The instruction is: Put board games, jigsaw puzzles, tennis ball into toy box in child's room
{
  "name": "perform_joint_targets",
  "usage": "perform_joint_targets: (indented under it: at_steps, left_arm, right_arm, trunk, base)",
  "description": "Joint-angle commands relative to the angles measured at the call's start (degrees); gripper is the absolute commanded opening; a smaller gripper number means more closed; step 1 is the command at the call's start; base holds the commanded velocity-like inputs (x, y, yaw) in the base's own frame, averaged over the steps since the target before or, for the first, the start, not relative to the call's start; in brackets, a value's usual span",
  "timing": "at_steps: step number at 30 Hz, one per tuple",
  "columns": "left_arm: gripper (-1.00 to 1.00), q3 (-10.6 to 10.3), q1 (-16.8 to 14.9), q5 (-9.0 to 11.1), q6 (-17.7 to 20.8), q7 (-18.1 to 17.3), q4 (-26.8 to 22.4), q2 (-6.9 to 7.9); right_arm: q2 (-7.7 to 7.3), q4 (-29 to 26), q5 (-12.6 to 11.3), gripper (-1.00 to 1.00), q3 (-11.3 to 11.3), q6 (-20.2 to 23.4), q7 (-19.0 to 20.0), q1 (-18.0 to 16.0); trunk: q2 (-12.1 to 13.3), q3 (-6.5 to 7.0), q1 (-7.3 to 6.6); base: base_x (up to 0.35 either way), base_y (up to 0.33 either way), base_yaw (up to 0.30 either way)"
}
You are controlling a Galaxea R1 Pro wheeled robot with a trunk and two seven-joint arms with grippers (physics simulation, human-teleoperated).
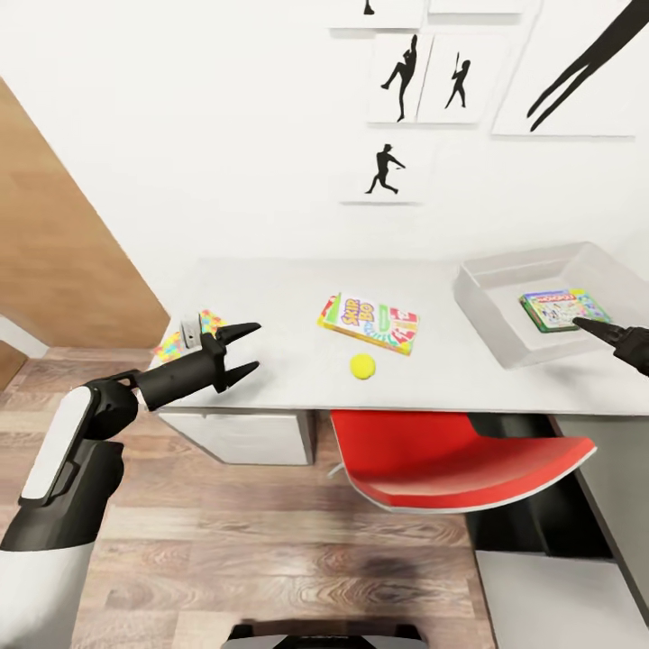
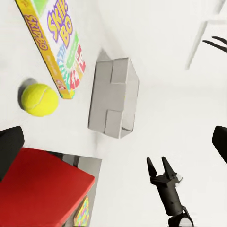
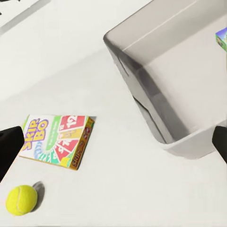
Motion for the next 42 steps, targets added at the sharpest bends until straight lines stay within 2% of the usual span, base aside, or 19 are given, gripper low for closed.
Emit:
perform_joint_targets:
  at_steps: [1, 5, 7, 8, 9, 11, 17, 18, 22, 25, 26, 29, 30, 32, 34, 35, 39, 40, 42]
  left_arm:
    - [1.00, 0.0, 0.0, 0.7, -0.1, 0.5, 0.0, 0.03]
    - [1.00, 0.7, 5.4, 0.5, -0.1, -3.4, 0.0, 1.97]
    - [1.00, 1.6, 8.3, 0.4, -0.1, -6.3, 0.0, 2.83]
    - [1.00, 2.7, 11.8, -0.2, -0.1, -10.3, 0.0, 3.47]
    - [1.00, 2.7, 11.8, -0.2, -0.1, -10.3, 0.0, 3.47]
    - [1.00, 3.8, 14.9, -1.5, -0.1, -14.1, 0.0, 3.97]
    - [1.00, 6.5, 22.0, -9.8, -0.2, -27.7, 0.0, 4.57]
    - [1.00, 6.5, 22.0, -9.8, -0.2, -27.7, 0.0, 4.57]
    - [1.00, 6.9, 25.6, -15.4, -0.4, -36.3, 0.0, 4.51]
    - [1.00, 7.0, 27.8, -19.5, -0.6, -40.8, 0.0, 4.42]
    - [1.00, 7.0, 27.8, -19.5, -0.6, -40.8, 0.0, 4.42]
    - [1.00, 7.1, 29.8, -23.3, -0.8, -44.1, 0.0, 4.22]
    - [1.00, 7.1, 31.8, -26.6, -1.3, -46.9, 0.0, 4.08]
    - [1.00, 7.1, 32.4, -27.5, -1.5, -47.7, 0.0, 4.05]
    - [1.00, 7.1, 33.5, -29.3, -2.3, -49.2, 0.0, 4.00]
    - [1.00, 7.1, 33.5, -29.3, -2.3, -49.2, 0.0, 4.00]
    - [1.00, 7.1, 35.6, -32.1, -3.9, -51.5, 0.0, 3.96]
    - [1.00, 7.1, 37.5, -33.4, -4.8, -53.4, 0.0, 3.93]
    - [1.00, 7.2, 38.3, -33.8, -5.1, -53.9, 0.1, 3.93]
  right_arm:
    - [-0.01, 0.0, 0.5, 1.00, -0.1, 0.3, 0.6, 0.0]
    - [0.09, 0.0, 0.5, 1.00, 1.2, 0.3, 0.6, 0.6]
    - [0.02, 0.0, 0.6, 1.00, 2.5, 0.3, 0.5, 0.8]
    - [-0.02, 0.0, 0.7, 1.00, 3.5, 0.3, 0.5, 1.2]
    - [-0.02, 0.0, 0.7, 1.00, 3.5, 0.3, 0.5, 1.2]
    - [-0.05, 0.0, 0.7, 1.00, 4.1, 0.3, 0.6, 2.2]
    - [-0.25, 0.0, 0.8, 1.00, 4.9, 0.3, 0.7, 7.6]
    - [-0.25, 0.0, 0.8, 1.00, 4.9, 0.3, 0.7, 7.6]
    - [-0.24, -0.1, 0.9, 1.00, 4.9, 0.3, 1.5, 10.0]
    - [-0.21, -0.1, 0.9, 1.00, 4.7, 0.3, 3.5, 12.4]
    - [-0.21, -0.1, 0.9, 1.00, 4.7, 0.3, 3.5, 12.4]
    - [-0.26, -0.1, 0.9, 1.00, 3.9, 0.3, 7.0, 15.3]
    - [-0.40, -0.1, 1.0, 1.00, 2.9, -1.5, 11.7, 17.3]
    - [-0.47, -0.1, 1.0, 1.00, 2.7, -2.2, 13.0, 17.7]
    - [-0.56, -0.1, 1.0, 1.00, 2.4, -3.2, 15.1, 18.3]
    - [-0.56, -0.1, 1.0, 1.00, 2.4, -3.2, 15.1, 18.3]
    - [-0.65, -0.1, 1.0, 1.00, 2.2, -4.3, 17.2, 18.9]
    - [-0.69, -0.1, 1.0, 1.00, 2.2, -4.8, 18.1, 19.1]
    - [-0.68, -0.1, 1.0, 1.00, 2.3, -4.9, 18.3, 19.2]
  trunk:
    - [-0.1, -0.08, 0.03]
    - [-0.1, -0.08, 0.03]
    - [-0.1, -0.06, 0.03]
    - [-0.1, -0.02, 0.03]
    - [-0.1, 0.01, 0.03]
    - [-0.1, 0.10, 0.03]
    - [-0.1, 0.50, 0.03]
    - [-0.1, 0.58, 0.03]
    - [-0.1, 0.91, 0.03]
    - [-0.1, 1.16, 0.03]
    - [-0.1, 1.25, 0.03]
    - [-0.1, 1.51, 0.03]
    - [-0.1, 1.60, 0.03]
    - [-0.1, 1.78, 0.03]
    - [-0.1, 1.95, 0.03]
    - [-0.1, 2.04, 0.03]
    - [-0.1, 2.39, 0.03]
    - [-0.1, 2.48, 0.03]
    - [-0.1, 2.66, 0.03]
  base:
    - [-0.003, 0.012, 0.271]
    - [-0.002, 0.007, 0.281]
    - [-0.001, 0.004, 0.280]
    - [-0.001, 0.002, 0.247]
    - [-0.001, 0.002, 0.247]
    - [0.000, 0.001, 0.224]
    - [0.000, 0.001, 0.165]
    - [0.000, 0.000, 0.128]
    - [0.000, 0.000, 0.105]
    - [0.000, 0.000, 0.086]
    - [0.000, 0.000, 0.083]
    - [0.000, 0.000, 0.080]
    - [0.000, 0.000, 0.076]
    - [0.000, 0.000, 0.076]
    - [0.000, 0.000, 0.077]
    - [0.000, 0.000, 0.078]
    - [0.000, 0.000, 0.087]
    - [0.000, 0.000, 0.114]
    - [0.000, 0.000, 0.117]
